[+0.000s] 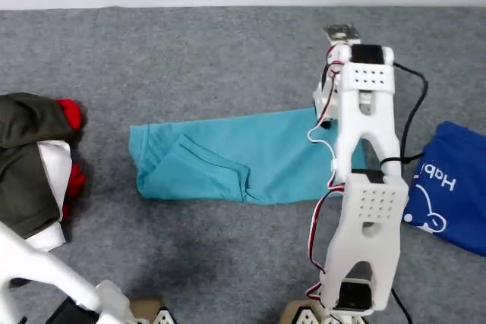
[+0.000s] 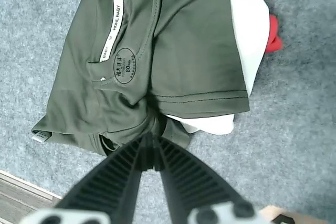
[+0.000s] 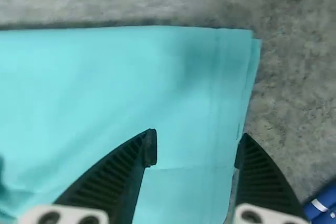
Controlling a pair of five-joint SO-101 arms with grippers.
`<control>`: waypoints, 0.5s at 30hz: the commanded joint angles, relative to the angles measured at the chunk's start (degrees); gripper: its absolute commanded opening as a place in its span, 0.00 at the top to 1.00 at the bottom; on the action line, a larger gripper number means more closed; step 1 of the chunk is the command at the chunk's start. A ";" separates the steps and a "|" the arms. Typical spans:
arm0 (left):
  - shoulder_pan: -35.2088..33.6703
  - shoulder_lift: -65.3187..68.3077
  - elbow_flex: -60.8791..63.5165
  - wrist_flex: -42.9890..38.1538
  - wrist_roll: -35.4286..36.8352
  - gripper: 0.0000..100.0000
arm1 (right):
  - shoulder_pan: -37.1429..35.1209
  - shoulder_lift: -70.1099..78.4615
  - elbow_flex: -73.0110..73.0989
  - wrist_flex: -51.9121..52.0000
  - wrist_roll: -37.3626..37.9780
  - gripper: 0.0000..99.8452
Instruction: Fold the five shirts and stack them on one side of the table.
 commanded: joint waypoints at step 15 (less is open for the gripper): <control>0.35 -1.67 -1.89 1.41 -0.44 1.00 | 2.77 10.86 -0.79 -0.84 -0.35 0.82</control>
